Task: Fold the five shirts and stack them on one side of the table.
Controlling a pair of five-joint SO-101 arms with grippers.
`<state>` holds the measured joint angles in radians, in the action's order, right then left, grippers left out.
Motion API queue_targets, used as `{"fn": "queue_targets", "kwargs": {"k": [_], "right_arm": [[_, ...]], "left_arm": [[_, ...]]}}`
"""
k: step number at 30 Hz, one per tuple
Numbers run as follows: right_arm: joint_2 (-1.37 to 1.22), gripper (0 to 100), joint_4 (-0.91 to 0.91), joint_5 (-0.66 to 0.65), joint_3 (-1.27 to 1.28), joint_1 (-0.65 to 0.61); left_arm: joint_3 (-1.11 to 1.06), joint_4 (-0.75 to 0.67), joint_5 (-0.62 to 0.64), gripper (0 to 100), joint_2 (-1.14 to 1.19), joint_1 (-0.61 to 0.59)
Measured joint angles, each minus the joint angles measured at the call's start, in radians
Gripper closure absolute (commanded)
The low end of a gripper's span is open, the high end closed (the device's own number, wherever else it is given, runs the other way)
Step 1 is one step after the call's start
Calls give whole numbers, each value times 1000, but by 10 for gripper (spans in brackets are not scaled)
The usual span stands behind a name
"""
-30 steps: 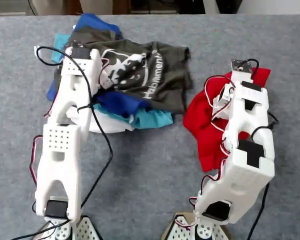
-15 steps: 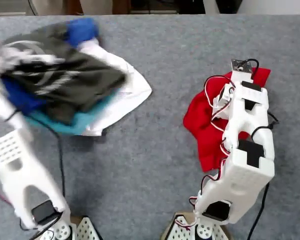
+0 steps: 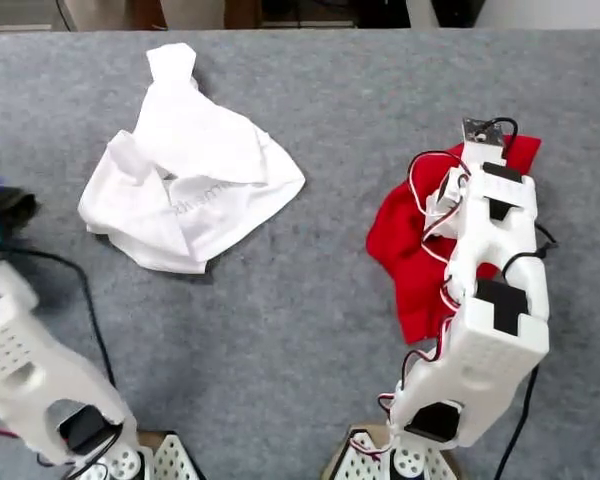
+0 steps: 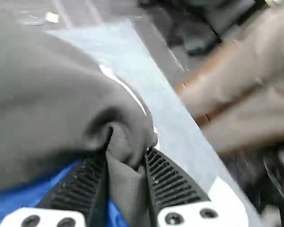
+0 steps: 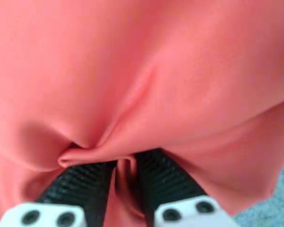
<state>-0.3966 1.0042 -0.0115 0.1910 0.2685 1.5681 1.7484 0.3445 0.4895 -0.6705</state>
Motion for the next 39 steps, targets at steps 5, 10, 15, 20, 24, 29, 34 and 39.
{"fn": "queue_targets", "kwargs": {"k": [5,10,15,20,24,29,34,39], "right_arm": [[0,997,0,0,5,0],[0,997,-2,0,5,0],[2,997,-2,0,5,0],[2,997,-3,0,5,0],[2,997,-3,0,5,0],[2,997,-3,0,5,0],[2,997,-3,0,5,0],[2,997,-3,0,5,0]], "left_arm": [[-245,-43,-25,839,141,232],[-342,-44,-40,735,270,361],[-342,-5,-97,736,284,373],[-370,0,-117,733,285,489],[-465,-11,-120,736,336,635],[-594,-94,-121,812,493,692],[-516,-75,-121,981,595,698],[-423,-15,-121,981,626,692]]}}
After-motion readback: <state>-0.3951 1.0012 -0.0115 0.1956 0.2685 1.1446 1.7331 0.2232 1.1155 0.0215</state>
